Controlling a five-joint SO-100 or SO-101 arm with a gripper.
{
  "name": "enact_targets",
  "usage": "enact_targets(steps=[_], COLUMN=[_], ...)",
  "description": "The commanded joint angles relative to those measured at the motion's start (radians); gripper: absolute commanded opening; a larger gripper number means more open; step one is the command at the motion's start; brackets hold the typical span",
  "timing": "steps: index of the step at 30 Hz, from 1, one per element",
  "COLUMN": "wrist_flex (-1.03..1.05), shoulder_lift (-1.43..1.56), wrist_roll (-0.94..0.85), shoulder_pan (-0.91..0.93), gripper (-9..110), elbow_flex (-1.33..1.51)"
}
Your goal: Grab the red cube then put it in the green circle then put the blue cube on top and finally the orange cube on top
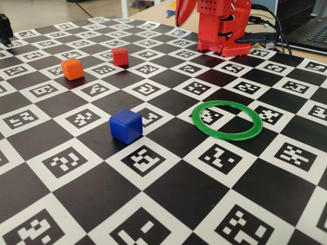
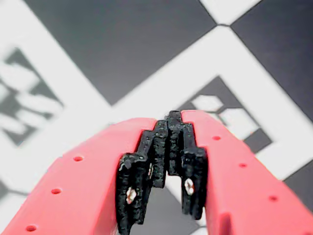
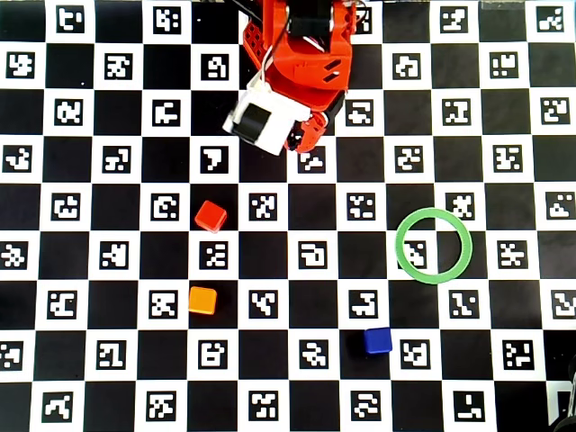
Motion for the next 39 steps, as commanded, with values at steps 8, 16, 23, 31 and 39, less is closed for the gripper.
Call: enact_targets(steps=[8,16,23,31,39], wrist_flex=[0.186,0.262,0.190,-0.037,-0.261], shoulder_lift=[-0.479,-0.693,-0.765,-0.773,-0.792], wrist_roll=[0.680,0.959,0.976,0.891,0.862], shoulder_pan=[0.141,0.236,0.368,0.439,0.456], gripper=[20,33,41,46,46], elbow_flex=[-0.618,-0.772,-0.742,-0.508,-0.275])
